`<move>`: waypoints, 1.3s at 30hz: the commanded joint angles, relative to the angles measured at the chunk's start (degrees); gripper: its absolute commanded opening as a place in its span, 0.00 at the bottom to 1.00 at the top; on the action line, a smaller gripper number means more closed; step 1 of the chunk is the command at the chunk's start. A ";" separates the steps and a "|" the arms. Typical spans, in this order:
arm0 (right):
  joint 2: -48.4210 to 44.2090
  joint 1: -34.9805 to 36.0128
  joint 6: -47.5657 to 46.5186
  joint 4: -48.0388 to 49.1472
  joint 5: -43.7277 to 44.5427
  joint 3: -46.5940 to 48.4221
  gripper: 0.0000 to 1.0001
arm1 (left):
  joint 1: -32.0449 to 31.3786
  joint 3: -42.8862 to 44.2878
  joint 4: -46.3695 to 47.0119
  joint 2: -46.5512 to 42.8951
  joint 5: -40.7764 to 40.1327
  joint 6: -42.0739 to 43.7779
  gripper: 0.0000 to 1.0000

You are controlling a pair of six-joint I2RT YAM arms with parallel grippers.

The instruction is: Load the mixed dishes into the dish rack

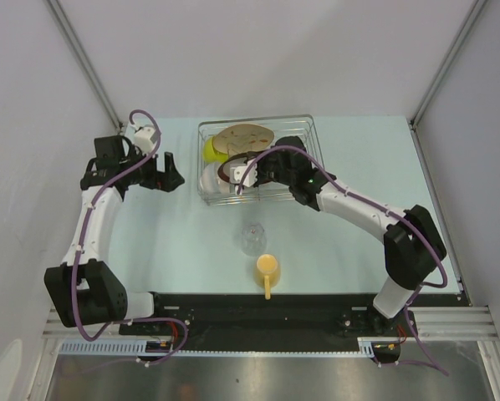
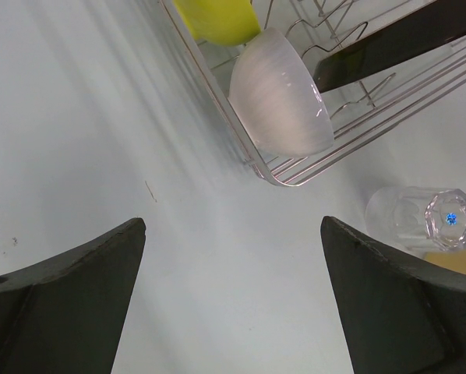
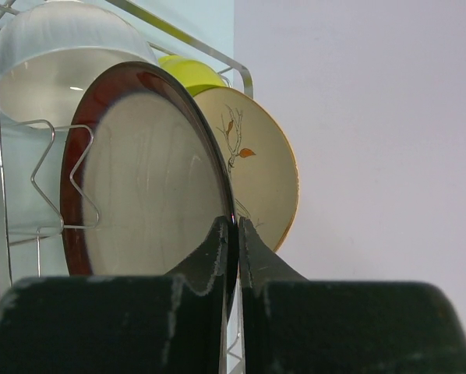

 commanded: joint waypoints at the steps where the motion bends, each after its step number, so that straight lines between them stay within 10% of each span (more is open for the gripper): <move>1: -1.72 1.01 -2.95 10.46 -1.53 3.48 0.00 | 1.04 -0.34 2.36 -0.31 2.19 -0.32 1.00; 19: 1.09 3.74 2.06 12.39 -1.89 0.05 0.00 | 1.92 -1.22 2.62 -0.40 2.98 -0.14 1.00; 39: -3.63 2.68 19.28 19.25 12.32 -1.53 0.52 | 1.92 0.28 1.13 -1.63 3.33 0.30 1.00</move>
